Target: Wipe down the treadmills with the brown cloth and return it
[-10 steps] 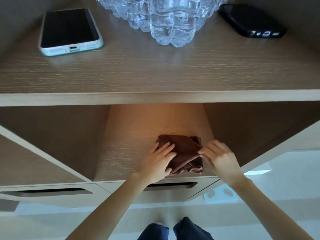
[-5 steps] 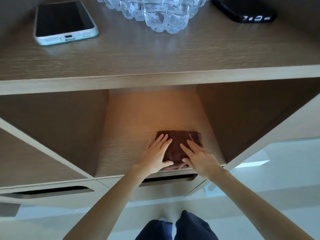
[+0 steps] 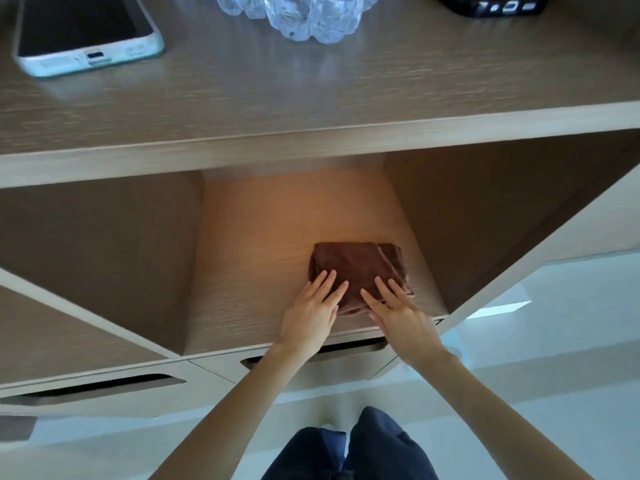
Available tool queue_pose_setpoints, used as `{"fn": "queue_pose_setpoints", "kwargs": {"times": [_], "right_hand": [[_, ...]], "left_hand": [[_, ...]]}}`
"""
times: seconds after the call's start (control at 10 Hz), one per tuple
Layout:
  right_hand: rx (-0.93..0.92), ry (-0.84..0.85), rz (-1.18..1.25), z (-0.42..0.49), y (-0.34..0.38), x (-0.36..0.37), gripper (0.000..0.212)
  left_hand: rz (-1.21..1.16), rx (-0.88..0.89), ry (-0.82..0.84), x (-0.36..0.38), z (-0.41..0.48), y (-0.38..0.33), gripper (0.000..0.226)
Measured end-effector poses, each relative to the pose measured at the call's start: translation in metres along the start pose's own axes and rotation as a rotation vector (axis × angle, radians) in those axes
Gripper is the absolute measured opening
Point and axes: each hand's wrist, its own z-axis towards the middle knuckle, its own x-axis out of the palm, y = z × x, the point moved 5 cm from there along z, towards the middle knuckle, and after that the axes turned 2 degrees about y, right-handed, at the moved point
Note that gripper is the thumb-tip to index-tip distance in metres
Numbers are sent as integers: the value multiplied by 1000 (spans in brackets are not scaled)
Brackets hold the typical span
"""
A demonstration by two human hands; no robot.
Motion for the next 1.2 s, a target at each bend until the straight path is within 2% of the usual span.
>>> {"fn": "queue_pose_setpoints", "kwargs": {"times": [0.2,0.3,0.4,0.6,0.8,1.0,1.1,1.2], "right_hand": [[80,107,-81,61,-43,2,74],[113,156,-102,97,-57,-4,75],[121,216,-89,127,-65,-11,60],[104,315,-20,159,-77,-18,57],[131,318,-6,187,-86,-25,54],[152,314,-40,203,-87,-30,55],[173,304,-31,191,-77,-37,58],[131,162,-37,172,-67,-53,58]], "left_hand": [[25,-45,54,14,76,17,48],[49,-86,94,15,112,25,57],[114,-133,125,15,139,37,61],[36,-232,172,17,171,53,58],[98,-269,112,19,190,56,54],[85,-303,185,14,209,64,53],[61,-245,223,0,207,58,49],[27,-202,149,-22,202,53,49]]}}
